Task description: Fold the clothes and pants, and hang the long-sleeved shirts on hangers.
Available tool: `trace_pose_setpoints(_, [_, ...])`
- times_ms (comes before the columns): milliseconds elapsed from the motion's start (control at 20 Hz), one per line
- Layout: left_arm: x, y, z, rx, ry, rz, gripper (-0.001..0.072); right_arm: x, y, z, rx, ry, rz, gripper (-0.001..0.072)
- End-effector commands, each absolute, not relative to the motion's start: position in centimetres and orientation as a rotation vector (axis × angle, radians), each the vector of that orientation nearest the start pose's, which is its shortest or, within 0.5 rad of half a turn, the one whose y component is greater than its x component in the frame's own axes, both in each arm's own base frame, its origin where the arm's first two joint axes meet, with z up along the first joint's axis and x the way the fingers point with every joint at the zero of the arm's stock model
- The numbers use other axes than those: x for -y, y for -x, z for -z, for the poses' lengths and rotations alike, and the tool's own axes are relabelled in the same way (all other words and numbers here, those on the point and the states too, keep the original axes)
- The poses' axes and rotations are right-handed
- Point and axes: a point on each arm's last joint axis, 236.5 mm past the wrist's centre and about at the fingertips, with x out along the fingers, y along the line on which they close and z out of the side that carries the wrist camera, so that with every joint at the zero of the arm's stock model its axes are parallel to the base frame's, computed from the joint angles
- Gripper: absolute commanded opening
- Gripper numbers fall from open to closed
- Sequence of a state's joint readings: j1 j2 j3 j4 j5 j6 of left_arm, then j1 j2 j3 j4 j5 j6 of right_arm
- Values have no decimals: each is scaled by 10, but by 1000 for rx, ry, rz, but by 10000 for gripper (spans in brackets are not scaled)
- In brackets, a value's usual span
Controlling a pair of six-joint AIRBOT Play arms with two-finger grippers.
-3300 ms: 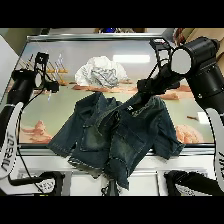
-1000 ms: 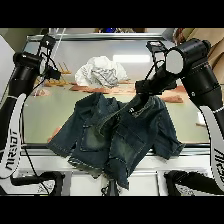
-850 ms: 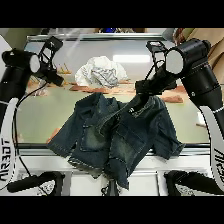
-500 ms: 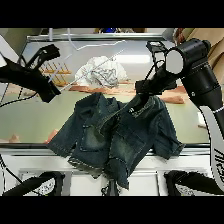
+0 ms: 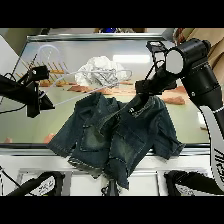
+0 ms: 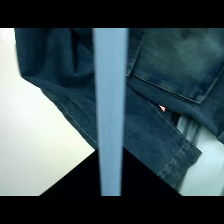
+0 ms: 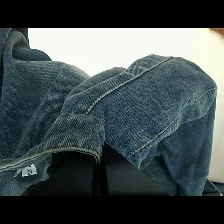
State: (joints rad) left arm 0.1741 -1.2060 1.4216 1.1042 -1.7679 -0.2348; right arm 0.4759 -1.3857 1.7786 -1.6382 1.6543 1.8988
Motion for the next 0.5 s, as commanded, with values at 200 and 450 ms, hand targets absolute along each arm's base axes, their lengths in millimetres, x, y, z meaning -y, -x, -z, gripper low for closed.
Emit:
trace_pose_setpoints(200, [55,-257,-106,-980,-693,1247,19,-167,-357,-151,-1258,53,-144,34])
trace_pose_setpoints(450, [66,-233,-98,-986,-698,1283,19,-167,-357,-151,-1258,53,-144,33])
